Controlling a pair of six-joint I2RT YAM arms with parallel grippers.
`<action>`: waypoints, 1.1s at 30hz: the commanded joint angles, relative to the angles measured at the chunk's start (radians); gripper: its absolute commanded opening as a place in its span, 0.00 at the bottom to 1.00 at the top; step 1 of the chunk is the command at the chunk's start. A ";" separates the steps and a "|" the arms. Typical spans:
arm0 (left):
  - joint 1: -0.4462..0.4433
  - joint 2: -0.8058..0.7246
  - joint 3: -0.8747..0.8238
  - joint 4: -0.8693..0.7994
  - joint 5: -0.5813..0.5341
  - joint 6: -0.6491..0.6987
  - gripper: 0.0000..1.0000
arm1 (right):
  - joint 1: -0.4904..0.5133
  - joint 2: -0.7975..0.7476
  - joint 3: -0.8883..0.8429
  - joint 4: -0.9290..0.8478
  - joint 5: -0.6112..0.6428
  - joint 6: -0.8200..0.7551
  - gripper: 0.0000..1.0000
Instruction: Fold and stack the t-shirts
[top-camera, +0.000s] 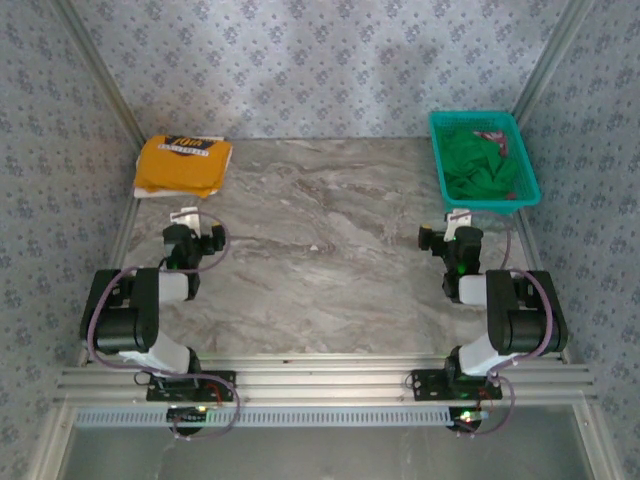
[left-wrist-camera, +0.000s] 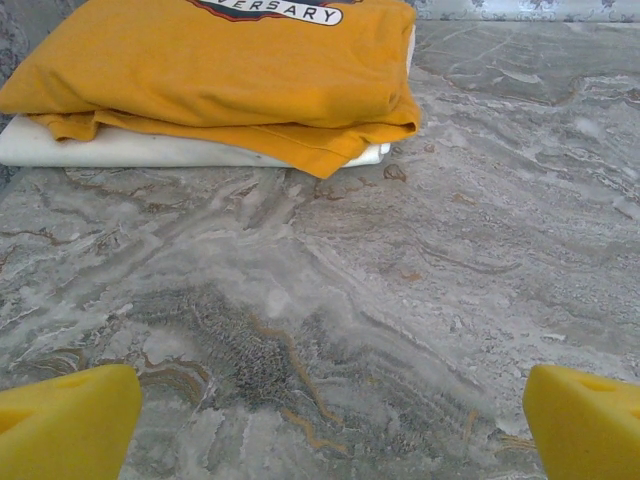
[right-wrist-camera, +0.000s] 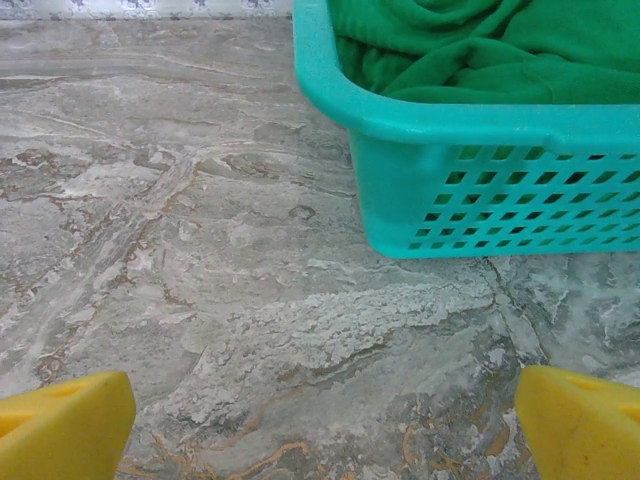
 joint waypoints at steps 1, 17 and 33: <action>0.009 0.001 0.003 0.003 0.014 -0.007 0.98 | -0.006 0.009 0.023 -0.019 -0.021 0.004 1.00; -0.356 -0.298 0.756 -0.951 -0.017 -0.083 0.84 | -0.018 -0.035 1.030 -1.340 -0.170 0.322 0.82; -0.665 0.476 1.600 -1.167 0.356 -0.050 0.93 | -0.233 0.626 1.797 -1.832 -0.151 0.221 0.76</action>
